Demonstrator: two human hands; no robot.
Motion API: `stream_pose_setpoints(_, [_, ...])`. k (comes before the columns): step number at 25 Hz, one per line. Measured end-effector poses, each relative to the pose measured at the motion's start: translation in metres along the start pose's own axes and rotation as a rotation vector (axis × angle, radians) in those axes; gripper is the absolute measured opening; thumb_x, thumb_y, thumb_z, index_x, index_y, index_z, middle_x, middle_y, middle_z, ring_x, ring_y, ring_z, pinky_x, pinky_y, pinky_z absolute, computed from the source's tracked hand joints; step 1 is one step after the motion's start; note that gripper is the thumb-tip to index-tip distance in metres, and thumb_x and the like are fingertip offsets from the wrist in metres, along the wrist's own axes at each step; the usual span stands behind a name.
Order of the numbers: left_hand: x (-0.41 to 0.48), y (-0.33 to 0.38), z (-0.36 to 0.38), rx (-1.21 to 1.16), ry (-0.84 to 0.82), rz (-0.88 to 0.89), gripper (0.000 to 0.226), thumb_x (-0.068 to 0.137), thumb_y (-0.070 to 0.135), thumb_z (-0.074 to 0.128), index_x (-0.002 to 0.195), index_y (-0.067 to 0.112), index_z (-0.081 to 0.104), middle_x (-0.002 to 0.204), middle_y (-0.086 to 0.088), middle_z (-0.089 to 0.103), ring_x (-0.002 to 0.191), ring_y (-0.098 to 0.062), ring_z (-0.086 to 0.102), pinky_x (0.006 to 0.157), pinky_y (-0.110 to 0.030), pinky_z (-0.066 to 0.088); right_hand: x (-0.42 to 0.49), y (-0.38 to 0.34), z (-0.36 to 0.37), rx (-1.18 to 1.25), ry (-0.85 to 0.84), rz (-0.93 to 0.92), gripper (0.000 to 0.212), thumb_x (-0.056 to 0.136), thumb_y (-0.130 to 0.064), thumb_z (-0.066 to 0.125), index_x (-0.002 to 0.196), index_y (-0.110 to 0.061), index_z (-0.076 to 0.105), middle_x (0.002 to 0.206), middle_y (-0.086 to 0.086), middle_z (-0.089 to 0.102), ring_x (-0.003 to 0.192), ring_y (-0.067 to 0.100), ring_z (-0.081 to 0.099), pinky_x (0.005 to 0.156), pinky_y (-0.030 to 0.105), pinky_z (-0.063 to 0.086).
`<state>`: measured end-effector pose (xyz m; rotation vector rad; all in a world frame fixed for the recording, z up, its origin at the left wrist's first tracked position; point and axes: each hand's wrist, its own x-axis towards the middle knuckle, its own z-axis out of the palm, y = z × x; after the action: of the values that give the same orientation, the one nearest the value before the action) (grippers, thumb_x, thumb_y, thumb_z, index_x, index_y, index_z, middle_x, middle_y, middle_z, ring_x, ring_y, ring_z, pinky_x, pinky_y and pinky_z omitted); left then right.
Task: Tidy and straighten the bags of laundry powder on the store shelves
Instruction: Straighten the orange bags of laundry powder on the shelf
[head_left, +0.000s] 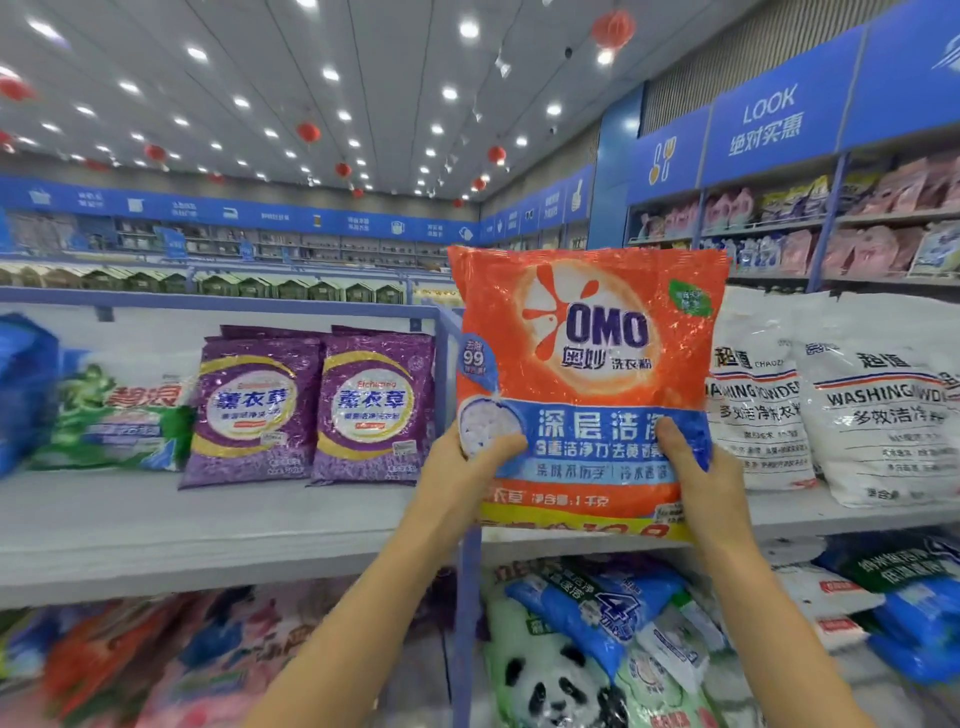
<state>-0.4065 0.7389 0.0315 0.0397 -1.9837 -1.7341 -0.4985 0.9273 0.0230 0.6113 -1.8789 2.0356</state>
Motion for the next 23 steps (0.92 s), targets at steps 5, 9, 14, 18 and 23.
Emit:
stream_pose_setpoints(5, [-0.107, 0.034, -0.118, -0.018, 0.21, -0.048, 0.014, 0.091, 0.031, 0.055, 0.082, 0.021, 0.052, 0.068, 0.015, 0.063, 0.059, -0.001, 0.059, 0.046, -0.007, 0.043, -0.103, -0.058, 0.095, 0.029, -0.113, -0.036, 0.085, 0.046, -0.085, 0.061, 0.078, -0.007, 0.066, 0.078, 0.02, 0.069, 0.075, 0.043, 0.065, 0.07, 0.051, 0.053])
stream_pose_setpoints(9, [-0.188, 0.05, -0.236, 0.131, 0.404, -0.048, 0.036, 0.08, 0.051, 0.052, 0.073, 0.016, 0.049, 0.066, -0.001, 0.055, 0.057, -0.013, 0.052, 0.053, -0.022, 0.042, -0.18, -0.093, 0.197, 0.149, -0.243, -0.016, 0.078, 0.045, -0.083, 0.063, 0.075, -0.012, 0.068, 0.072, 0.009, 0.071, 0.069, 0.031, 0.067, 0.064, 0.039, 0.054])
stream_pose_setpoints(14, [-0.286, 0.062, -0.385, 0.336, 0.628, 0.009, 0.039, 0.081, 0.054, 0.061, 0.082, 0.015, 0.062, 0.066, 0.001, 0.069, 0.059, -0.008, 0.063, 0.056, -0.03, 0.052, -0.276, -0.12, 0.341, 0.327, -0.442, 0.034, 0.073, 0.051, -0.075, 0.065, 0.074, -0.006, 0.064, 0.067, 0.008, 0.071, 0.059, 0.021, 0.065, 0.055, 0.029, 0.052])
stream_pose_setpoints(18, [-0.354, 0.062, -0.494, 0.396, 0.88, -0.01, 0.09, 0.059, 0.085, 0.055, 0.132, 0.034, 0.044, 0.134, 0.003, 0.054, 0.118, -0.02, 0.055, 0.095, -0.048, 0.048, -0.344, -0.139, 0.466, 0.447, -0.644, 0.08, 0.062, 0.054, -0.074, 0.066, 0.077, -0.016, 0.066, 0.072, -0.002, 0.073, 0.066, 0.018, 0.07, 0.057, 0.028, 0.056])
stream_pose_setpoints(23, [-0.415, 0.071, -0.603, 0.493, 1.176, 0.013, 0.07, 0.059, 0.079, 0.057, 0.112, 0.033, 0.056, 0.109, 0.007, 0.067, 0.095, -0.012, 0.067, 0.083, -0.044, 0.055, -0.421, -0.16, 0.613, 0.568, -0.884, 0.192, 0.032, 0.067, -0.044, 0.06, 0.079, -0.015, 0.065, 0.072, -0.001, 0.074, 0.065, 0.019, 0.07, 0.056, 0.028, 0.056])
